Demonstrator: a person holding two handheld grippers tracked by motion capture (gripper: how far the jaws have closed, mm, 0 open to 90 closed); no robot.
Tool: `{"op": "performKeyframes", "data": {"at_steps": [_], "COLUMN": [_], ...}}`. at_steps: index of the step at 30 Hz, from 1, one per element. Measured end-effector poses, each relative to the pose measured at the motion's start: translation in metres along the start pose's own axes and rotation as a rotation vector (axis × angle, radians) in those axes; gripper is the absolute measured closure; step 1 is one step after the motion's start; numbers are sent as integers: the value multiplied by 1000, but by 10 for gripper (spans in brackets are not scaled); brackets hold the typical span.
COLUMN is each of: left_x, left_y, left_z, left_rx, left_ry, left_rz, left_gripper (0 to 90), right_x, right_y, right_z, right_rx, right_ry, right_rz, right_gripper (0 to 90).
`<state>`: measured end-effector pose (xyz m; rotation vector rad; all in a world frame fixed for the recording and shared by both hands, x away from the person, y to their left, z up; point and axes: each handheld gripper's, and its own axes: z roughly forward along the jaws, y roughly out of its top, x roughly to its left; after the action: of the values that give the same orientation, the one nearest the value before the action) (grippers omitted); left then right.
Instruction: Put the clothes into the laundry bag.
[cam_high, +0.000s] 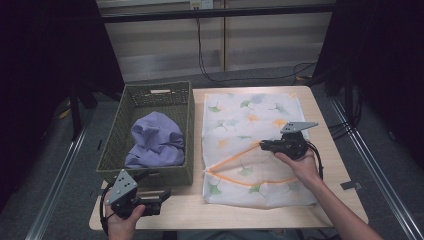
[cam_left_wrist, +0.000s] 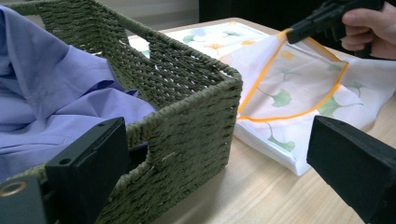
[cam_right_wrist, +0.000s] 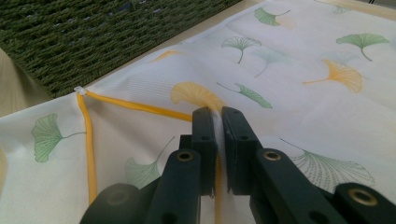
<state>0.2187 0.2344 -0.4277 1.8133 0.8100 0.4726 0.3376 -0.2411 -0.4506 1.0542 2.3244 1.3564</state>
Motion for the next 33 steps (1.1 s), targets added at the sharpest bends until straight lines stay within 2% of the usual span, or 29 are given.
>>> {"op": "performKeyframes", "data": {"at_steps": [4, 13, 15, 17, 24, 27, 29, 31, 33], "left_x": [0, 1, 1, 0, 1, 3, 4, 6, 6], "left_y": [0, 0, 0, 0, 0, 1, 2, 7, 9], "left_z": [0, 0, 1, 0, 0, -1, -1, -3, -5], "left_rx": [-11, -11, -8, -9, -19, -20, -17, -20, -26], "left_ry": [15, 24, 22, 26, 25, 73, 80, 105, 104], "left_rz": [18, 7, 7, 12, 10, -4, -11, -16, -14], "left_gripper": [53, 53, 53, 53, 50, 50, 59, 67, 78], "right_x": [-1, -7, -8, -7, -8, -8, -9, -9, -9], "right_y": [7, 22, 27, 31, 39, 40, 39, 39, 38], "right_z": [-6, -18, -20, -21, -23, -26, -26, -25, -24], "right_rx": [-12, -72, -91, -88, -109, -127, -148, -140, -138], "right_ry": [-9, -2, 10, 4, -4, -16, -12, -8, -6], "right_rz": [-9, -12, 7, -16, -24, -29, -18, -24, -24], "right_gripper": [844, 848, 856, 859, 863, 862, 864, 864, 864]}}
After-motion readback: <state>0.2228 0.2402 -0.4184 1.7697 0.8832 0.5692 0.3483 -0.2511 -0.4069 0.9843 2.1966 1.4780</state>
